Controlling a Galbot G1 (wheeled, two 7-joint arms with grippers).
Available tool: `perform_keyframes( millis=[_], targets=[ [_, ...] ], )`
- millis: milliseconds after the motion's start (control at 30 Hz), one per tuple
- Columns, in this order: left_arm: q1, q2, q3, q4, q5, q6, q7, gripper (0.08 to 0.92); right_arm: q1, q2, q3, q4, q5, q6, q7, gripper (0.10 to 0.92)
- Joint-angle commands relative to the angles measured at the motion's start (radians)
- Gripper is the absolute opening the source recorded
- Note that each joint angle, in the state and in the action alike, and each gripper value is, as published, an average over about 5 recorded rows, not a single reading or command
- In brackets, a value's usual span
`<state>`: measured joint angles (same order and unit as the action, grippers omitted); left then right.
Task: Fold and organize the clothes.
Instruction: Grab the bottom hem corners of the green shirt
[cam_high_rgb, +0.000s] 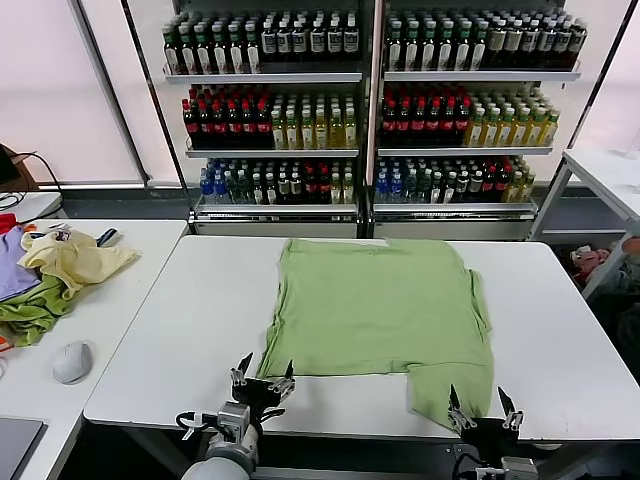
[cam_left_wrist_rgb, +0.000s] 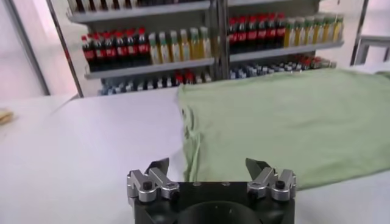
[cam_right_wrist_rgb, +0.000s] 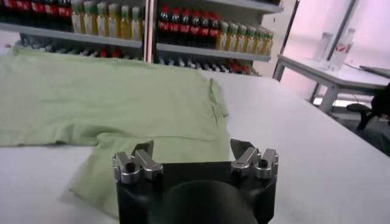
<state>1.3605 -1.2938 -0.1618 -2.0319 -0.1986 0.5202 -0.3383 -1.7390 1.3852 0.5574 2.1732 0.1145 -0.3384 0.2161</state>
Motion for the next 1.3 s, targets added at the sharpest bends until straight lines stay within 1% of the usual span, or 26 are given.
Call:
perform_keyframes(
  millis=[33, 133, 300, 467, 900, 967, 1067, 1167, 1300],
  targets=[
    [-0.044, -0.006, 0.011, 0.036, -0.092, 0.059, -0.05, 0.812, 0.0, -0.001, 0.0, -0.018, 0.025, -0.034, 0.004, 0.818],
    [-0.047, -0.008, 0.014, 0.038, -0.126, 0.06, -0.056, 0.757, -0.003, -0.002, -0.005, -0.027, 0.057, -0.046, 0.005, 0.771],
    [-0.041, -0.01, 0.015, 0.03, -0.213, 0.061, -0.068, 0.611, -0.012, -0.001, -0.015, -0.034, 0.088, -0.061, 0.008, 0.63],
    [-0.038, -0.013, 0.017, 0.035, -0.224, 0.061, -0.072, 0.472, -0.02, -0.005, -0.021, -0.032, 0.105, -0.068, 0.003, 0.489],
    [-0.032, -0.013, 0.031, 0.042, -0.225, 0.051, -0.069, 0.119, -0.022, -0.016, -0.012, -0.027, 0.128, -0.057, -0.036, 0.222],
    [-0.028, -0.012, 0.031, 0.028, -0.224, 0.036, -0.067, 0.093, -0.023, -0.018, -0.009, -0.014, 0.135, -0.033, -0.046, 0.179],
    [-0.019, -0.01, 0.029, -0.019, -0.224, -0.003, -0.06, 0.086, -0.023, -0.024, 0.003, 0.02, 0.147, 0.024, -0.06, 0.132],
    [-0.013, -0.007, 0.024, -0.071, -0.225, -0.052, -0.048, 0.086, -0.019, -0.035, 0.021, 0.051, 0.154, 0.069, -0.073, 0.116],
    [-0.022, -0.001, 0.008, -0.113, -0.245, -0.096, -0.035, 0.086, 0.0, -0.053, 0.043, 0.08, 0.161, 0.1, -0.086, 0.115]
  ],
)
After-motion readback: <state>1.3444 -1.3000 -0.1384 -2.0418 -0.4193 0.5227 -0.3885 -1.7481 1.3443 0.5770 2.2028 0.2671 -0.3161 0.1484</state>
